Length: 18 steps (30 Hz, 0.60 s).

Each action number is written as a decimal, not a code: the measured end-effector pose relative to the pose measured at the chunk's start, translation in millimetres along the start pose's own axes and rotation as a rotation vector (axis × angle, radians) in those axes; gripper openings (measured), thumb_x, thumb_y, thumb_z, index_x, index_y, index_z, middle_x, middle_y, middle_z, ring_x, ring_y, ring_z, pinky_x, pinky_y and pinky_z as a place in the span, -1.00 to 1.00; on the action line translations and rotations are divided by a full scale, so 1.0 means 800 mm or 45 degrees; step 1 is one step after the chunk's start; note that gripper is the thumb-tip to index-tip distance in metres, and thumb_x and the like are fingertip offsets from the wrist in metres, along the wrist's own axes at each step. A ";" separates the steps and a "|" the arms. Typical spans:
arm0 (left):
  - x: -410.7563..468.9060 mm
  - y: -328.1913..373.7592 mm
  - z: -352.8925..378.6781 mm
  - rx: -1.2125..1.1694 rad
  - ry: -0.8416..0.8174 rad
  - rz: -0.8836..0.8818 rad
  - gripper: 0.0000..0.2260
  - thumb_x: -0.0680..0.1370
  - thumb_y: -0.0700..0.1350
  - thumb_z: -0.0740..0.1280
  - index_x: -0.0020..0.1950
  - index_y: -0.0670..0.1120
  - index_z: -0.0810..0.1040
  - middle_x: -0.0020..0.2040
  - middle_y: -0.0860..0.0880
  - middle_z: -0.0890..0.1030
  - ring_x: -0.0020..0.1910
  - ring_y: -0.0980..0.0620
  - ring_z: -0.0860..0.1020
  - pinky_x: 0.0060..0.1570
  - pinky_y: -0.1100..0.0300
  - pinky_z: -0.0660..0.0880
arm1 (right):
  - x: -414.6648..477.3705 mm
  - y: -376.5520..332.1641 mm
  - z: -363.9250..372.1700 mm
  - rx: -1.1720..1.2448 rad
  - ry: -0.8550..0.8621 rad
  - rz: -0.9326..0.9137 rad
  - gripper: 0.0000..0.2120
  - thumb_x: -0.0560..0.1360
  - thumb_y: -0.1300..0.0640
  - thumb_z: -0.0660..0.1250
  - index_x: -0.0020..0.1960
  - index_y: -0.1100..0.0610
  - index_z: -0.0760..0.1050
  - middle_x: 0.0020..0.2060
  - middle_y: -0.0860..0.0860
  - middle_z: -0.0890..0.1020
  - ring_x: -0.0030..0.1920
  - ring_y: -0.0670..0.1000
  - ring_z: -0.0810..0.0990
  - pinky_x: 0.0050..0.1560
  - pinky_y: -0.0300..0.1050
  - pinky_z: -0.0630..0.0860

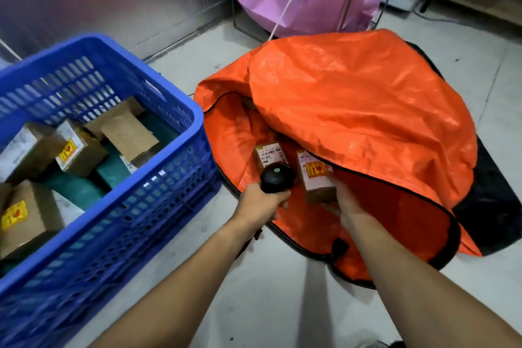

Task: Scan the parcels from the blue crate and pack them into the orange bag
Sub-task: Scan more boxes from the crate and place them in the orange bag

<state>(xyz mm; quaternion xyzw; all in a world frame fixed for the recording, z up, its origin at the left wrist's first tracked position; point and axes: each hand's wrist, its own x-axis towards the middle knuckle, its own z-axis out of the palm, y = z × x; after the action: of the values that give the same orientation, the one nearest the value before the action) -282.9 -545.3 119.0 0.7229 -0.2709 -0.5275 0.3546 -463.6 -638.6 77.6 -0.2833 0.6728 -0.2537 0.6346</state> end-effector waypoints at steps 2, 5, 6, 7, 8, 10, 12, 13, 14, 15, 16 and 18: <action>0.010 -0.003 -0.004 -0.037 -0.062 -0.005 -0.90 0.56 -0.09 0.50 -0.01 -0.10 0.69 -0.19 -0.13 0.75 -0.39 -0.04 0.56 -0.30 0.15 0.53 | 0.018 -0.005 0.007 -0.009 -0.018 -0.041 -0.58 0.69 -0.05 0.21 0.46 0.14 0.44 0.26 0.11 0.53 0.19 0.06 0.55 0.00 -0.04 0.57; 0.031 -0.017 -0.008 -0.083 -0.103 -0.060 -0.80 0.58 -0.04 0.49 0.14 -0.09 0.65 -0.13 -0.20 0.74 -0.35 -0.03 0.60 -0.31 0.14 0.51 | 0.049 0.004 0.017 -0.131 0.071 -0.087 -0.52 0.71 -0.11 0.13 0.53 0.10 0.38 0.44 0.10 0.46 0.40 0.14 0.47 0.38 0.13 0.45; 0.036 -0.021 -0.008 -0.095 -0.091 -0.072 -0.78 0.58 -0.04 0.48 0.17 -0.09 0.64 -0.15 -0.18 0.73 -0.37 -0.02 0.60 -0.33 0.17 0.50 | 0.064 0.014 0.017 -0.227 0.154 -0.087 -0.50 0.70 -0.13 0.12 0.54 0.11 0.37 0.48 0.13 0.43 0.39 0.15 0.47 0.39 0.14 0.44; 0.041 -0.025 -0.008 -0.120 -0.078 -0.078 -0.77 0.59 -0.04 0.48 0.19 -0.10 0.63 -0.18 -0.16 0.72 -0.40 0.00 0.60 -0.36 0.19 0.48 | 0.092 0.031 0.010 -0.313 0.218 -0.095 -0.47 0.69 -0.13 0.11 0.56 0.12 0.34 0.50 0.17 0.41 0.36 0.14 0.48 0.37 0.12 0.43; 0.045 -0.027 -0.007 -0.135 -0.064 -0.085 -0.77 0.59 -0.04 0.47 0.19 -0.11 0.63 -0.19 -0.14 0.72 -0.41 0.01 0.59 -0.37 0.20 0.47 | 0.112 0.045 0.006 -0.373 0.273 -0.132 -0.44 0.66 -0.15 0.10 0.57 0.13 0.32 0.49 0.19 0.42 0.34 0.13 0.48 0.35 0.10 0.43; 0.046 -0.027 -0.008 -0.152 -0.057 -0.099 -0.77 0.59 -0.03 0.48 0.18 -0.10 0.63 -0.23 -0.12 0.71 -0.42 0.02 0.59 -0.36 0.18 0.48 | 0.084 0.041 0.014 -0.408 0.298 -0.133 -0.48 0.65 -0.11 0.08 0.49 0.16 0.37 0.30 0.16 0.56 0.20 0.16 0.57 0.27 0.15 0.52; 0.042 -0.023 -0.011 -0.143 -0.052 -0.104 -0.79 0.59 -0.02 0.48 0.16 -0.08 0.63 -0.24 -0.11 0.71 -0.41 0.00 0.59 -0.36 0.17 0.49 | 0.038 0.023 0.030 -0.355 0.232 -0.156 -0.73 0.70 0.07 0.09 0.26 0.18 0.46 -0.13 0.11 0.59 -0.21 0.10 0.57 -0.16 0.01 0.58; 0.040 -0.020 -0.012 -0.146 -0.050 -0.099 -0.81 0.59 -0.03 0.47 0.14 -0.08 0.63 -0.24 -0.12 0.71 -0.42 -0.01 0.59 -0.38 0.20 0.49 | 0.023 0.015 0.037 -0.378 0.189 -0.169 -0.80 0.70 0.15 0.09 0.18 0.17 0.47 -0.28 0.09 0.55 -0.34 0.05 0.50 -0.32 -0.07 0.49; 0.033 -0.015 -0.017 -0.135 -0.038 -0.099 -0.82 0.59 -0.03 0.47 0.12 -0.07 0.63 -0.23 -0.13 0.70 -0.42 -0.02 0.58 -0.41 0.22 0.48 | 0.013 0.011 0.045 -0.435 0.147 -0.186 -0.81 0.70 0.20 0.09 0.14 0.18 0.48 -0.35 0.08 0.51 -0.41 0.04 0.46 -0.38 -0.11 0.42; 0.031 -0.011 -0.018 -0.126 -0.032 -0.085 -0.83 0.58 -0.03 0.47 0.11 -0.08 0.63 -0.23 -0.13 0.70 -0.42 -0.02 0.57 -0.44 0.25 0.47 | 0.005 0.007 0.050 -0.490 0.097 -0.228 -0.80 0.68 0.21 0.11 0.09 0.20 0.50 -0.38 0.08 0.50 -0.43 0.03 0.44 -0.40 -0.12 0.39; 0.023 -0.003 -0.020 -0.081 -0.033 -0.086 -0.83 0.58 -0.05 0.47 0.11 -0.10 0.64 -0.24 -0.13 0.70 -0.43 -0.03 0.57 -0.46 0.26 0.46 | -0.006 0.001 0.056 -0.536 0.041 -0.289 -0.80 0.67 0.21 0.12 0.03 0.21 0.52 -0.39 0.09 0.50 -0.43 0.04 0.44 -0.39 -0.12 0.38; 0.003 0.013 -0.032 0.010 -0.027 -0.059 -0.85 0.57 -0.12 0.43 0.08 -0.16 0.67 -0.25 -0.12 0.69 -0.43 -0.03 0.56 -0.40 0.24 0.51 | -0.030 -0.010 0.073 -0.676 -0.052 -0.409 -0.73 0.66 0.18 0.17 -0.15 0.18 0.54 -0.40 0.10 0.52 -0.41 0.09 0.47 -0.34 -0.09 0.41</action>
<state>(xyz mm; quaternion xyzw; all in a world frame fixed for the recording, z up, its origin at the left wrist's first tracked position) -257.7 -547.6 131.1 0.7247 -0.2600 -0.5422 0.3364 -404.4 -626.3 96.5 -0.5468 0.6494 -0.1605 0.5036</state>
